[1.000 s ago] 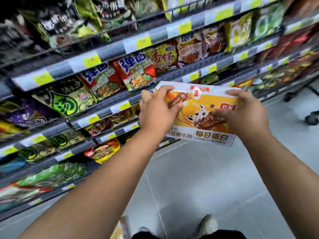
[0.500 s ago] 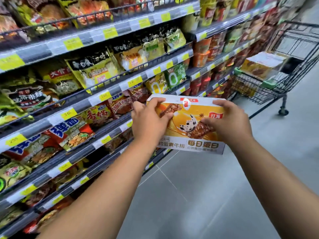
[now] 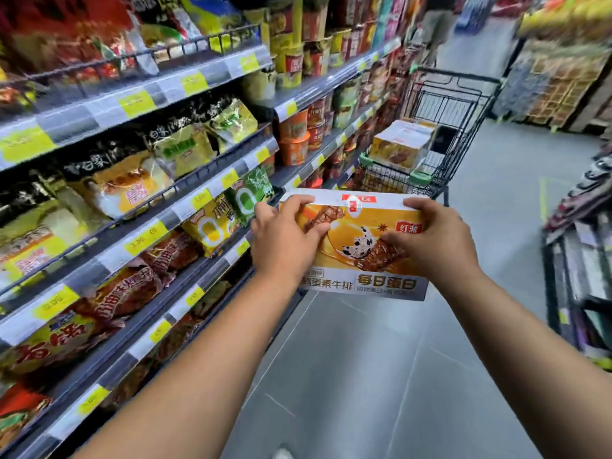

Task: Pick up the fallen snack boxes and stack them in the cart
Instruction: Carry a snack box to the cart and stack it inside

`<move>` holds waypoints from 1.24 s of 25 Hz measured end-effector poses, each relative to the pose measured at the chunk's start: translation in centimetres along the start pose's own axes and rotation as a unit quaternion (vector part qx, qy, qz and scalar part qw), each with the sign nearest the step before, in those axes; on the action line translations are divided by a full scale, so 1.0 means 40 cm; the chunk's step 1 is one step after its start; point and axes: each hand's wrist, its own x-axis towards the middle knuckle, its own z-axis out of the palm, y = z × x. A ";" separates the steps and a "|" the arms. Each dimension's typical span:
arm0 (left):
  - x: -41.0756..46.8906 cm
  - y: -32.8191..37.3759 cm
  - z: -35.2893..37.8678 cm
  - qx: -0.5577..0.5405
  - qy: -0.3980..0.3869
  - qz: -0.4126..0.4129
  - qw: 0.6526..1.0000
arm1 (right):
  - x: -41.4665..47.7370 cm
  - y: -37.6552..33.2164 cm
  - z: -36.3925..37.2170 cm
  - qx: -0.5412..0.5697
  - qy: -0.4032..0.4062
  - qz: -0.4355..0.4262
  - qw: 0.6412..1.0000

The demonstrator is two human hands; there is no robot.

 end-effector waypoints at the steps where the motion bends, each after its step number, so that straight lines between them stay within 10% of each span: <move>1: 0.052 0.008 0.018 -0.002 -0.007 0.010 1.000 | 0.039 -0.003 0.005 0.001 0.013 0.006 1.000; 31: 1.178 0.496 0.900 -0.027 -0.072 0.106 0.991 | 1.411 0.253 -0.042 -0.035 0.100 0.030 0.994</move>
